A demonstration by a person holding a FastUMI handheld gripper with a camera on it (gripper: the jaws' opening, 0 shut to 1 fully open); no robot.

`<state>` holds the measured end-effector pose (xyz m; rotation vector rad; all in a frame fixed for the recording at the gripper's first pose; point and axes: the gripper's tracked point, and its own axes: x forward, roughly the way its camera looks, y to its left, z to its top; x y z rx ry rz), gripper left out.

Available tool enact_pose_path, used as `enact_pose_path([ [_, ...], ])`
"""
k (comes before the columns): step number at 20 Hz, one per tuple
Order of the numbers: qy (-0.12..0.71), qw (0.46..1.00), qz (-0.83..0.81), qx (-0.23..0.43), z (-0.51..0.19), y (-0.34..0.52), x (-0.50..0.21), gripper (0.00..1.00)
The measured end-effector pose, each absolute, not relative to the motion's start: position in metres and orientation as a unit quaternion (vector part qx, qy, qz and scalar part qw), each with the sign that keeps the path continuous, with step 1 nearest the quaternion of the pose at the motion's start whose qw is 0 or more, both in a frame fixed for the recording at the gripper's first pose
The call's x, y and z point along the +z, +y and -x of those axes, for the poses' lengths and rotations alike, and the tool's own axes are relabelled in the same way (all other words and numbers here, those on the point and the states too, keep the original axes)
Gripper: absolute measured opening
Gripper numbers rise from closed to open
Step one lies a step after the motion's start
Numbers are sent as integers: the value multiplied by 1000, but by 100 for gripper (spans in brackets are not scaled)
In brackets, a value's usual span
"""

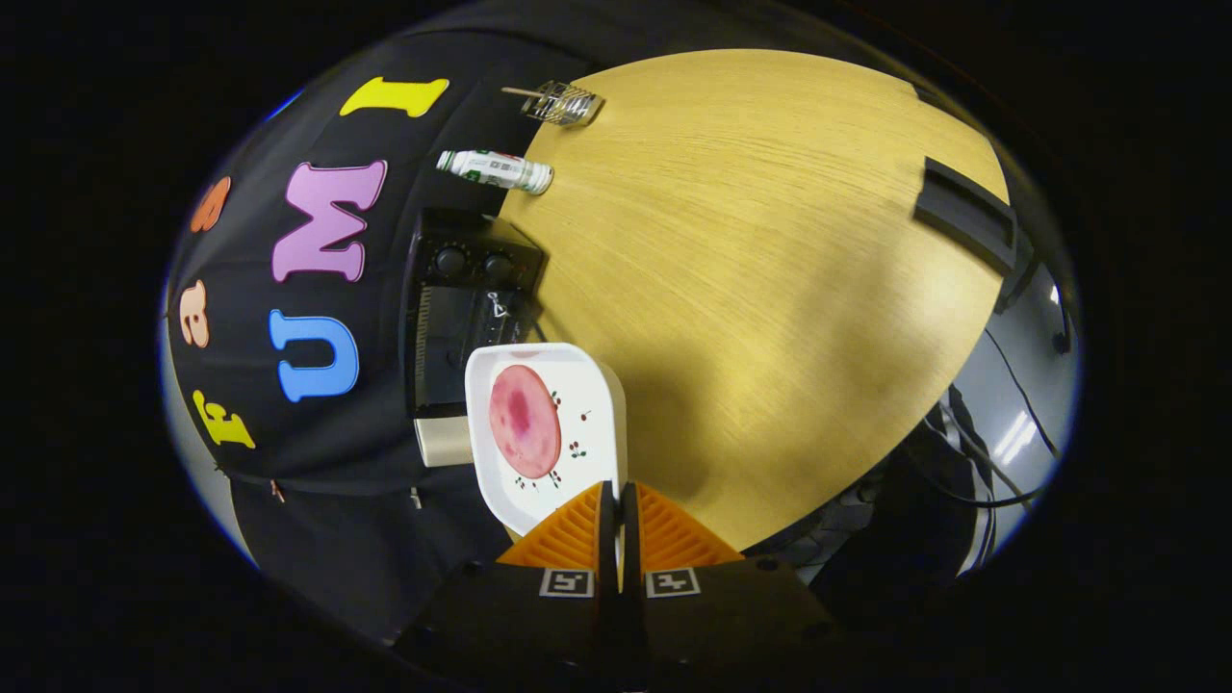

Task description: Open the toaster oven, put the food inside, and close the toaster oven door.

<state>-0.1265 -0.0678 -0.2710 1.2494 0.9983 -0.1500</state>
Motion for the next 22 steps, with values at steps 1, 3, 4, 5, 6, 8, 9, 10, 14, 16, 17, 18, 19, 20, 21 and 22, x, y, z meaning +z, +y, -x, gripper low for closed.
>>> enact_pose_path([
  [1,446,698,-558,-58,117,-58,-263,5],
  [3,443,705,-552,-42,89,-37,-252,5],
  [4,443,709,-548,-36,76,-28,-249,5],
  [5,442,714,-542,-31,64,-21,-249,5],
  [6,443,719,-535,-29,50,-14,-251,5],
  [8,450,722,-525,-25,26,1,-258,5],
  [9,453,720,-525,-21,15,7,-259,5],
  [10,453,719,-526,-17,3,14,-262,5],
  [14,464,701,-541,-28,-36,31,-286,5],
  [16,469,690,-550,-39,-52,36,-300,5],
  [17,469,686,-555,-43,-60,39,-304,5],
  [18,468,682,-560,-46,-70,40,-309,5],
  [19,467,678,-566,-51,-80,43,-312,5],
  [20,460,677,-572,-53,-91,44,-314,5],
  [21,451,678,-578,-56,-103,46,-315,5],
  [22,441,677,-586,-58,-114,49,-316,5],
])
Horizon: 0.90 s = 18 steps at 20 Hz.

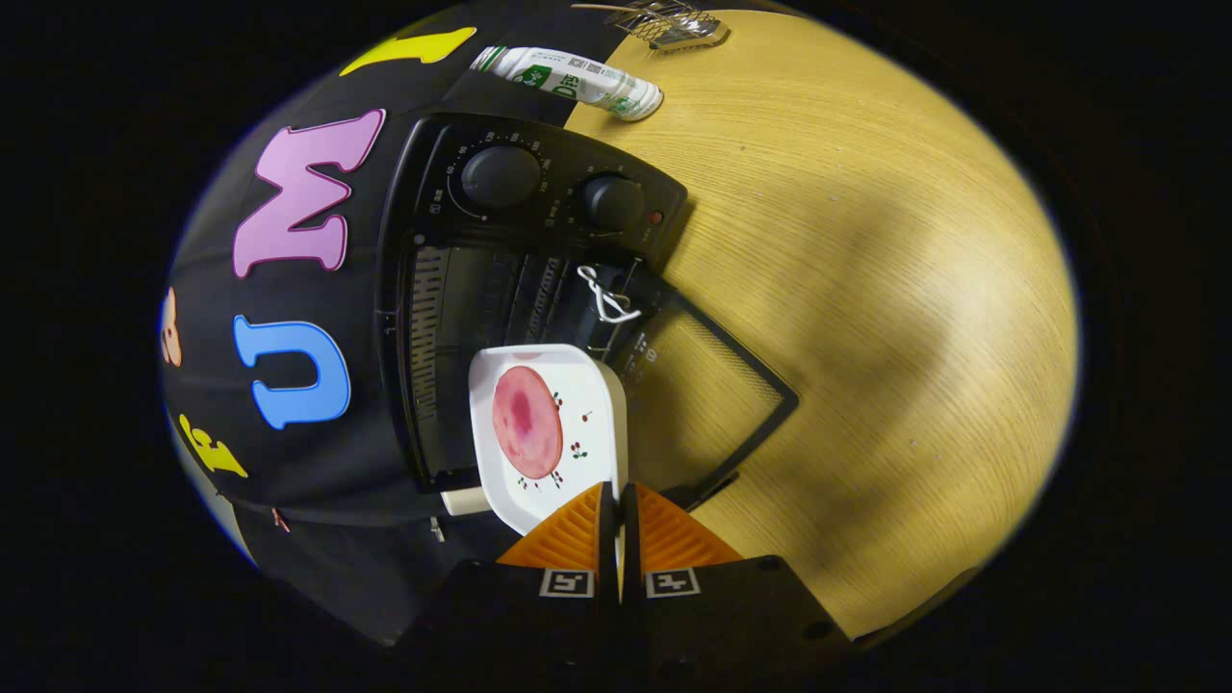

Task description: Open the toaster oven, put the food inside, and close the toaster oven door.

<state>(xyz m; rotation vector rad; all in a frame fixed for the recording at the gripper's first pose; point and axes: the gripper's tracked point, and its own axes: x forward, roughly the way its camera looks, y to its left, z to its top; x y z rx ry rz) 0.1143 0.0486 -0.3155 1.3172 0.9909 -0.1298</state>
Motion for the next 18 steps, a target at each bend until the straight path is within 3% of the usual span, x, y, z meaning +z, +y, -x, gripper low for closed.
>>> enact_pose_path([
  [11,340,666,-650,-135,-214,64,-321,5],
  [15,324,677,-649,-121,-237,73,-317,5],
  [18,311,673,-662,-106,-244,78,-308,14],
])
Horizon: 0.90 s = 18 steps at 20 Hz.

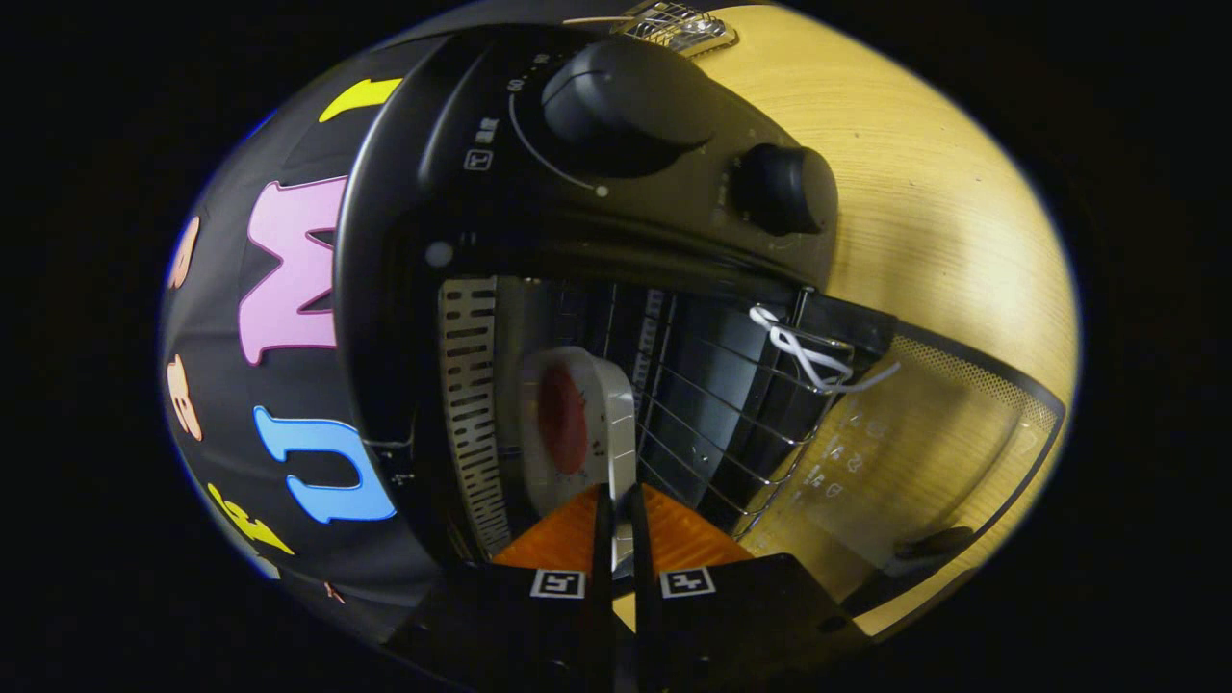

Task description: Open the toaster oven, put the food inside, and close the toaster oven door.

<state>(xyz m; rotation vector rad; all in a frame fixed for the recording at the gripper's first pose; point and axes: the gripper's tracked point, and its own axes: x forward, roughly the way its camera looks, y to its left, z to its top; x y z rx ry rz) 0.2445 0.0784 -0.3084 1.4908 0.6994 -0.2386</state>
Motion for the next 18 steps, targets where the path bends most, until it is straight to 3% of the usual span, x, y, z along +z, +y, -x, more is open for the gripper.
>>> enact_pose_path([
  [2,317,683,-651,-96,-236,82,-306,19],
  [5,332,688,-642,-61,-218,96,-298,49],
  [8,353,700,-619,-34,-195,107,-292,97],
  [18,385,796,-466,36,-110,140,-280,99],
])
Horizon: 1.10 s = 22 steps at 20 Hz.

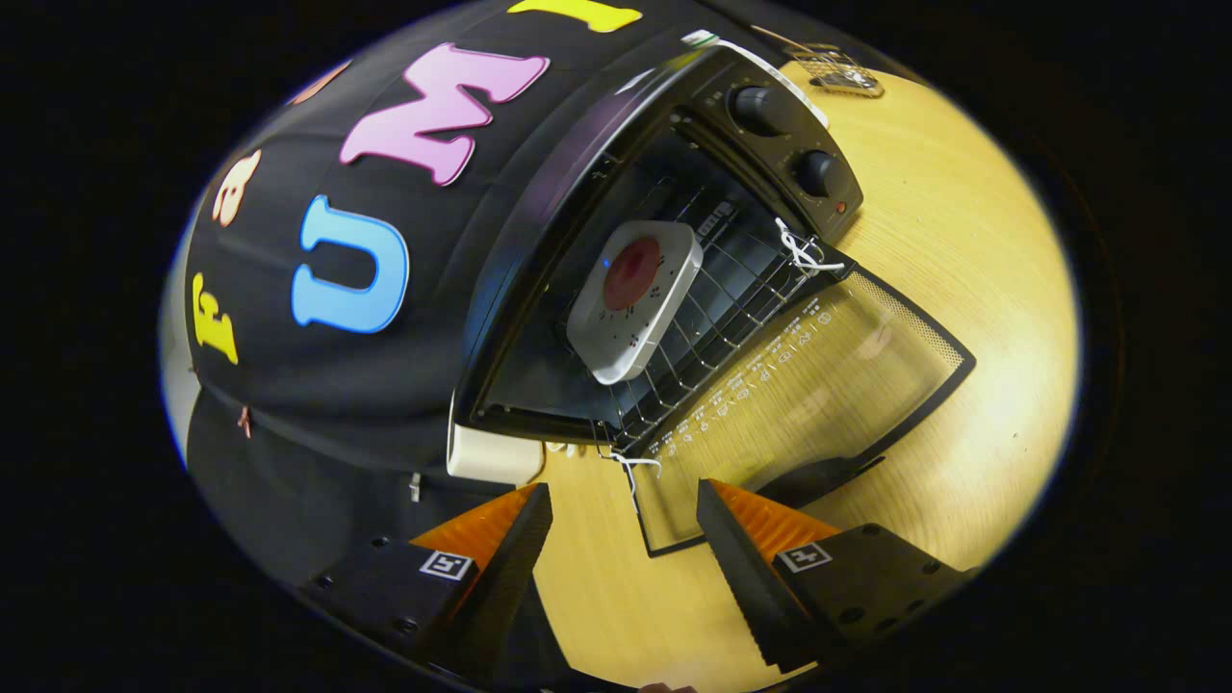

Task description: Open the toaster oven, put the food inside, and close the toaster oven door.

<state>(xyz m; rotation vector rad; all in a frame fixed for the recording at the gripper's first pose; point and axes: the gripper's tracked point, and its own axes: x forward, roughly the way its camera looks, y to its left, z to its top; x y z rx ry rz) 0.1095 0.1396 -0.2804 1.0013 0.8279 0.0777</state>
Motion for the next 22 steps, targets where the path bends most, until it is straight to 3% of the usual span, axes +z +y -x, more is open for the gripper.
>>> enact_pose_path([
  [10,373,907,-177,85,-65,122,-291,99],
  [22,448,894,11,15,-43,85,-367,99],
])
